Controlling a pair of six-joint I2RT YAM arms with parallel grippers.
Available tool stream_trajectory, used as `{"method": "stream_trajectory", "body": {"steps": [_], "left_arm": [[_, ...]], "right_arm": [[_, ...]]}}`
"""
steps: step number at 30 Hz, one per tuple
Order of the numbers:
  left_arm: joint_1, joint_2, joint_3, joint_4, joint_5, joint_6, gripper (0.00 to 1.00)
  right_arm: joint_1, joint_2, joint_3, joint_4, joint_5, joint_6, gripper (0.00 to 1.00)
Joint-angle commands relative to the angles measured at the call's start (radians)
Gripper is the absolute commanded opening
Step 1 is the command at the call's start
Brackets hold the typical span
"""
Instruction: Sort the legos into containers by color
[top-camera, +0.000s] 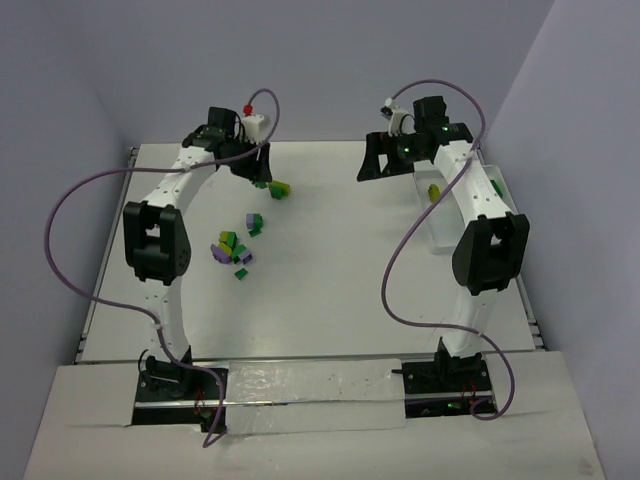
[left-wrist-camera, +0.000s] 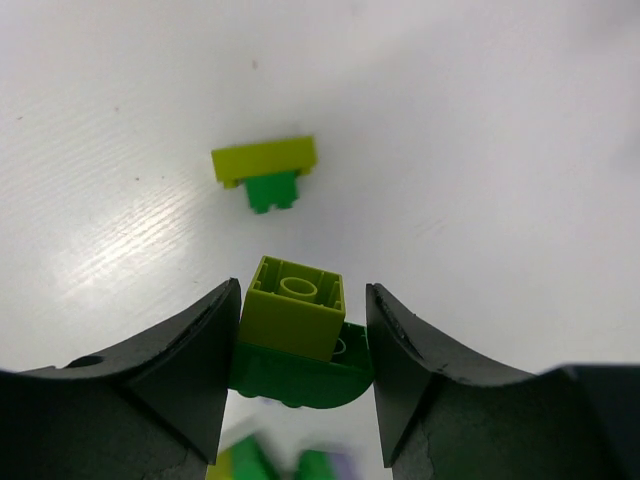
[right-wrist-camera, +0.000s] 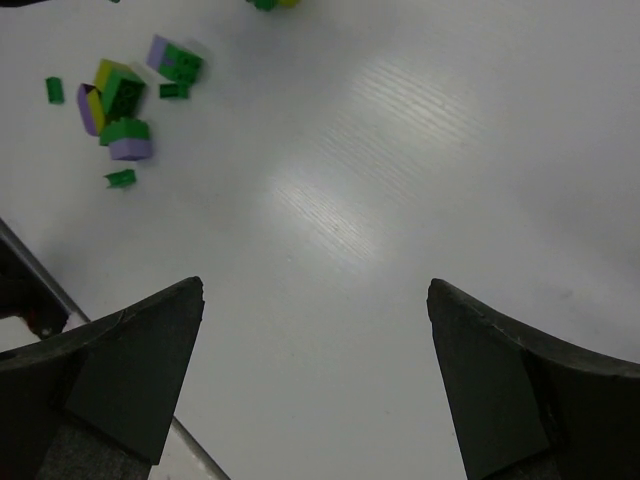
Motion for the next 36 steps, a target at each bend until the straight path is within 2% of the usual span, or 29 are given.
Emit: {"method": "stream_trajectory", "body": {"steps": [1, 4, 5, 7, 10, 16, 23, 29, 36], "left_arm": [[-0.002, -0.160, 0.010, 0.114, -0.062, -0.472, 0.00], [-0.005, -0.265, -0.060, 0.175, -0.220, -0.635, 0.00], [-0.006, -0.287, -0.082, 0.190, -0.247, -0.673, 0.00], [-0.011, -0.360, -0.151, 0.222, -0.281, -0.792, 0.00], [-0.016, -0.406, -0.178, 0.234, -0.321, -0.900, 0.00], [-0.026, -0.441, -0.177, 0.223, -0.260, -1.064, 0.00], [-0.040, -0.433, -0.229, 0.277, -0.152, -1.266, 0.00], [-0.045, -0.439, -0.285, 0.336, -0.054, -1.370, 0.00], [-0.046, -0.440, -0.305, 0.365, -0.002, -1.424, 0.00]], "right_arm": [[0.060, -0.128, -0.032, 0.151, -0.060, 0.097, 1.00], [0.094, -0.163, -0.080, 0.244, -0.054, 0.220, 1.00], [0.097, -0.178, -0.086, 0.280, -0.051, 0.257, 1.00], [0.138, -0.253, -0.189, 0.456, -0.012, 0.384, 1.00], [0.211, -0.327, -0.322, 0.631, 0.076, 0.497, 1.00], [0.341, -0.244, -0.197, 0.668, 0.258, 0.662, 1.00], [0.489, -0.161, -0.115, 0.663, 0.487, 0.585, 1.00], [0.502, -0.107, -0.080, 0.660, 0.591, 0.609, 0.98], [0.513, -0.061, -0.063, 0.687, 0.627, 0.607, 0.84]]}}
